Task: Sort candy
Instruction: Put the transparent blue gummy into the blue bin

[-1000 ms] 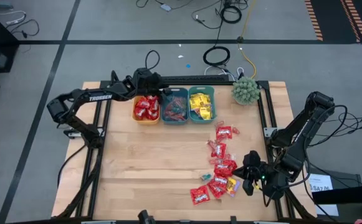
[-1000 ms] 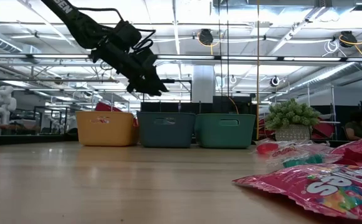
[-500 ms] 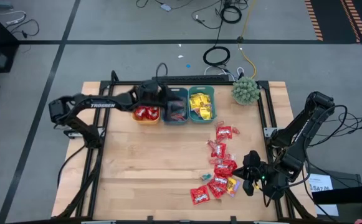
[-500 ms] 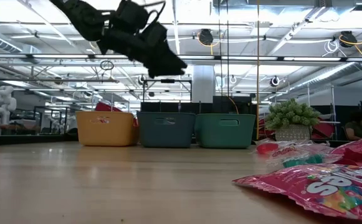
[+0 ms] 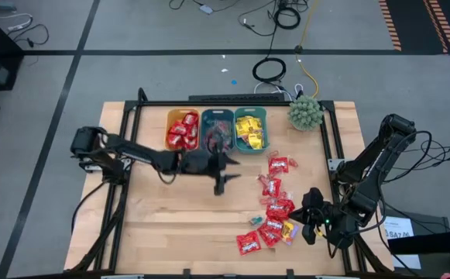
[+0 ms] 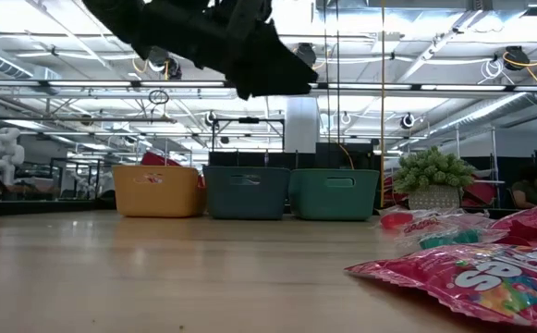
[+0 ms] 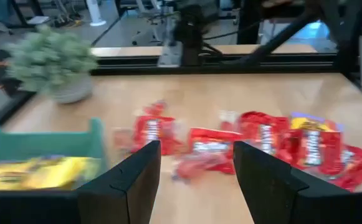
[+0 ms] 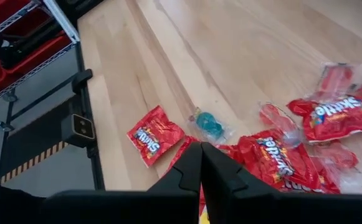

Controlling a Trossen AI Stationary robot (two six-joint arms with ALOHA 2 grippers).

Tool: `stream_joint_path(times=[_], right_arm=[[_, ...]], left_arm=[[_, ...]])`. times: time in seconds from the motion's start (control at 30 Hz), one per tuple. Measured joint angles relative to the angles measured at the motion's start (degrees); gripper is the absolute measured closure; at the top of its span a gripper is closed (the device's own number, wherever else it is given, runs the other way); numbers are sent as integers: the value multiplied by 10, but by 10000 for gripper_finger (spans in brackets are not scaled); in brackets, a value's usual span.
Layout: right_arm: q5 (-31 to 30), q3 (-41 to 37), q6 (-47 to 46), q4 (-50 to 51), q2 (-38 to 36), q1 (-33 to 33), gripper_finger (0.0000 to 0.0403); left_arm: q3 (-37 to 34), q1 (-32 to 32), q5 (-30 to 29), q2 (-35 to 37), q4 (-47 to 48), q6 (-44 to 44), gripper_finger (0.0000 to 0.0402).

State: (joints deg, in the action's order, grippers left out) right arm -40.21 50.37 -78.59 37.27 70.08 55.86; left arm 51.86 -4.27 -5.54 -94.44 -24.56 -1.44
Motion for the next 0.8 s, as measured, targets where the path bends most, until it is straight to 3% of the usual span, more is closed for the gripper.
stream_joint_path(times=[0.3, 0.47, 0.8], right_arm=[[10, 0, 69, -55, 0, 0, 403], [44, 0, 88, -66, 0, 1, 403], [47, 0, 88, -74, 0, 13, 403]], left_arm=[[10, -111, -136, -123, -148, 71, 192], [77, -146, -147, -219, -155, 71, 192], [217, -172, -172, -360, -156, 115, 192]])
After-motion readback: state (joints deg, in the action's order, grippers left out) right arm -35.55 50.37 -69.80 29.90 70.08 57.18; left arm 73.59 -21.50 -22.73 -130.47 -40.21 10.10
